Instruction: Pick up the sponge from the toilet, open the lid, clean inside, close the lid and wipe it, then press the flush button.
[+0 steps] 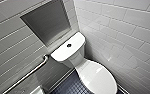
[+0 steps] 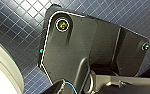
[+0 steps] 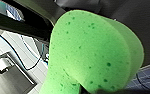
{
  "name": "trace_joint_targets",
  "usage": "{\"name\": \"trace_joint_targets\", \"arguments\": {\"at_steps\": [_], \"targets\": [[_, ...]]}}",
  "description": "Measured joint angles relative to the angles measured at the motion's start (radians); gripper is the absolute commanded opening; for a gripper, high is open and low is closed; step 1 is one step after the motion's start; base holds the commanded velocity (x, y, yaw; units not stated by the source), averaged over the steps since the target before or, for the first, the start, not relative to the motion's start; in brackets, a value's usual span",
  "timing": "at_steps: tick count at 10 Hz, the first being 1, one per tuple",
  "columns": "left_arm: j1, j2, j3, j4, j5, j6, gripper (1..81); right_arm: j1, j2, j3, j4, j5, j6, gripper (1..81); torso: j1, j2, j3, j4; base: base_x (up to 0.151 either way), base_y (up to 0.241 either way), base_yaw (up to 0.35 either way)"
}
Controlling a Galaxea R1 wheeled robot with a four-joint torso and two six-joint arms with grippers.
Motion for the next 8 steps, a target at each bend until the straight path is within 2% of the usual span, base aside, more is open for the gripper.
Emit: {"name": "trace_joint_targets", "arguments": {"at_steps": [2, 3, 4, 8], "targets": [[-0.002, 0.003, -0.003, 0.002, 0.000, 0.000, 81.1, -0.006, 0.006, 0.000, 0.000, -0.001, 0.000, 1.0, -0.043, 0.066, 0.032, -0.060, 0.000, 0.000, 0.000], [-0.004, 0.005, -0.003, 0.003, -0.001, 0.000, 81.1, -0.007, 0.010, 0.000, 0.000, 0.000, 0.000, 1.0, -0.061, 0.093, 0.037, -0.078, 0.000, 0.000, 0.000], [-0.006, 0.004, -0.006, 0.003, -0.001, 0.000, 81.1, -0.007, 0.010, 0.000, 0.000, 0.000, 0.000, 1.0, -0.082, 0.126, 0.041, -0.084, 0.000, 0.000, 0.000], [0.001, 0.005, -0.039, 0.004, -0.003, 0.000, 81.1, -0.002, 0.014, -0.042, 0.000, 0.003, 0.000, 1.0, -0.177, 0.274, 0.043, -0.086, 0.000, 0.000, 0.000]]}}
